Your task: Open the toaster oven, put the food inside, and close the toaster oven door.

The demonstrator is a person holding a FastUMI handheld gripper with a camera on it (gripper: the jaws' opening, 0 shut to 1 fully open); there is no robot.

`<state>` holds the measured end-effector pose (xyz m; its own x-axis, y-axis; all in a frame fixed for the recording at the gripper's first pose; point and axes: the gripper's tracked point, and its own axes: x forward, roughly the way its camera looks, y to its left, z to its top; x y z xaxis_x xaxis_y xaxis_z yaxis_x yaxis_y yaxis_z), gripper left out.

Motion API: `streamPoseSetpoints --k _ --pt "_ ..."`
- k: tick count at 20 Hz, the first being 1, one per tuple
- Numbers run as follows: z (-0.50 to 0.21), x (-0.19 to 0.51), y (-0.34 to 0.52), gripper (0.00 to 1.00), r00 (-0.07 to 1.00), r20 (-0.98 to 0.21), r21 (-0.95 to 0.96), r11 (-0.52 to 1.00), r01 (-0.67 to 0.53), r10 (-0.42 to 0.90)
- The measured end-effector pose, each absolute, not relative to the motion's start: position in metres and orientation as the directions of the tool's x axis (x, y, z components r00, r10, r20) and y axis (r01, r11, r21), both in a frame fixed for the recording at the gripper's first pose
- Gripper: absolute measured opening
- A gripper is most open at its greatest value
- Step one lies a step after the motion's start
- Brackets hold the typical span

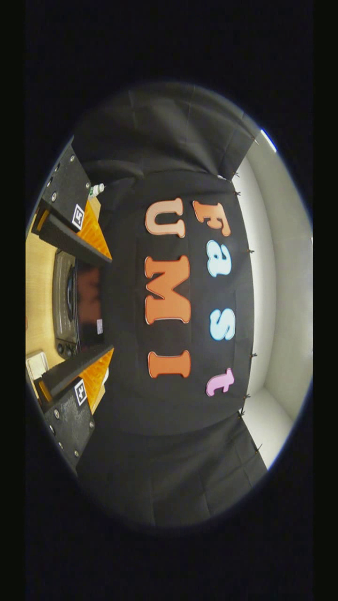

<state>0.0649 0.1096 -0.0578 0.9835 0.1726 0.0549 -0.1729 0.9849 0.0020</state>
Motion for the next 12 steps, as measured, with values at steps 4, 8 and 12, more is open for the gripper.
streamPoseSetpoints --k 4,8,12 --pt "-0.097 0.101 0.141 0.99 0.979 0.038 0.033 0.979 -0.203 0.202" --pt "-0.153 0.137 0.155 0.99 0.979 -0.052 -0.013 0.980 -0.197 0.196" --pt "-0.199 0.161 0.157 0.99 0.976 -0.133 -0.040 0.983 -0.178 0.172"
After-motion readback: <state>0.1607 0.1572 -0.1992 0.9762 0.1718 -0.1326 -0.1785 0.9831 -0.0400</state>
